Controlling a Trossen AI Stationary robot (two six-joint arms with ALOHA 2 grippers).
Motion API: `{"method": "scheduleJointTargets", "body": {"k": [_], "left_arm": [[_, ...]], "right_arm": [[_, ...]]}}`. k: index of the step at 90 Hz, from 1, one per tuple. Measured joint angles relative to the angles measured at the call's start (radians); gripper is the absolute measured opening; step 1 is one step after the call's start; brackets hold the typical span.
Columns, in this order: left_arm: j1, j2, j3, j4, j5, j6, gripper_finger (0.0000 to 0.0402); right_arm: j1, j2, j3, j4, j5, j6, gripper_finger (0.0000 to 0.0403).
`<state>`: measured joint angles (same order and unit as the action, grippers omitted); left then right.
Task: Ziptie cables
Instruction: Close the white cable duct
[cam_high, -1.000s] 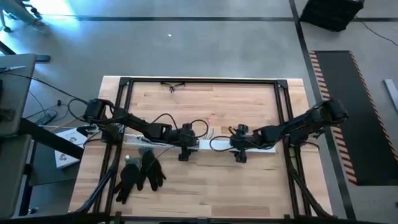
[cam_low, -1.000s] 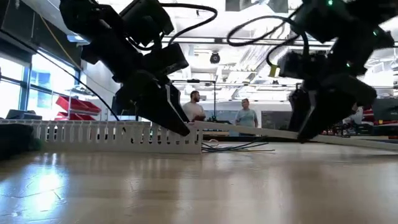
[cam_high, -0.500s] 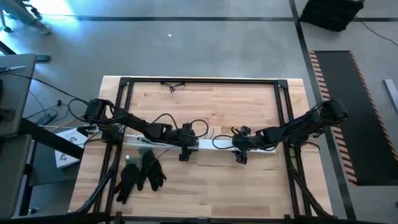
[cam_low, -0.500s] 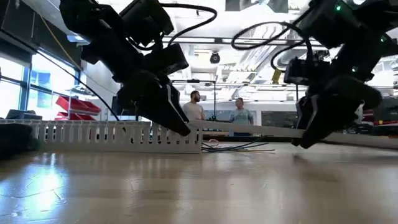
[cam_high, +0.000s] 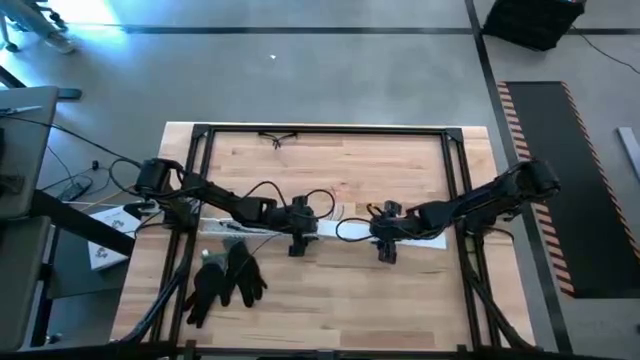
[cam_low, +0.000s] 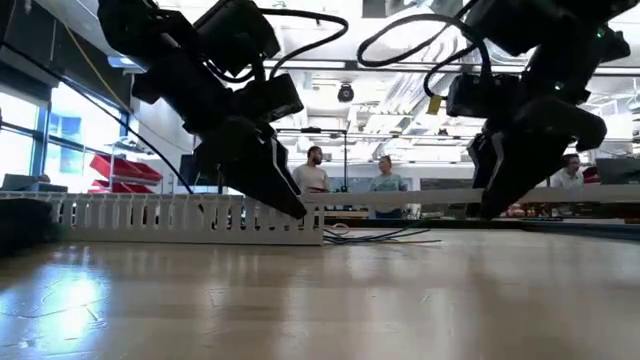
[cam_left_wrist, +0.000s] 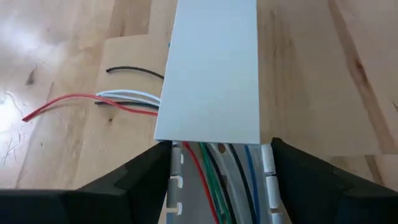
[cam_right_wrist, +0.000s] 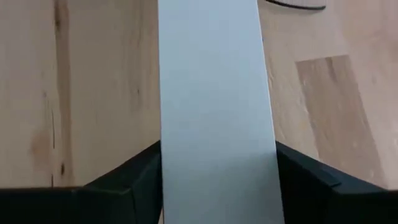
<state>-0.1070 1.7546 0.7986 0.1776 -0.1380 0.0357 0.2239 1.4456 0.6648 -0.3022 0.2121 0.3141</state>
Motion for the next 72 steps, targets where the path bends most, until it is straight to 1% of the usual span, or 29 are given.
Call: {"method": "scheduleJointTargets", "body": {"k": [6, 16, 22, 32, 41, 46, 60, 72], "left_arm": [[0.000, 0.000, 0.000, 0.000, 0.006, 0.010, 0.0243], [0.001, -0.006, 0.000, -0.007, 0.069, 0.062, 0.0243], [0.000, -0.009, 0.000, -0.008, 0.080, 0.093, 0.0243], [-0.002, -0.009, -0.001, -0.007, 0.023, 0.101, 0.0243], [-0.004, -0.010, -0.001, -0.001, -0.078, 0.100, 0.0243], [-0.003, -0.011, -0.001, -0.004, -0.107, 0.100, 0.0243], [0.000, -0.011, 0.000, 0.001, -0.074, 0.098, 0.0243], [-0.006, -0.011, 0.001, -0.017, -0.068, 0.092, 0.0243]], "right_arm": [[-0.002, 0.000, 0.001, -0.001, -0.007, -0.001, 0.0224], [-0.001, 0.000, 0.001, -0.005, -0.031, -0.008, 0.0224], [-0.001, 0.000, 0.001, -0.006, -0.040, -0.008, 0.0224], [-0.002, 0.000, 0.001, -0.005, -0.039, -0.002, 0.0224], [-0.003, 0.000, 0.002, -0.004, -0.030, 0.002, 0.0223], [-0.004, 0.000, 0.002, -0.004, -0.030, 0.003, 0.0223], [-0.002, 0.000, 0.003, -0.001, -0.042, 0.002, 0.0222], [-0.002, 0.001, 0.003, 0.001, -0.050, -0.001, 0.0222]]}}
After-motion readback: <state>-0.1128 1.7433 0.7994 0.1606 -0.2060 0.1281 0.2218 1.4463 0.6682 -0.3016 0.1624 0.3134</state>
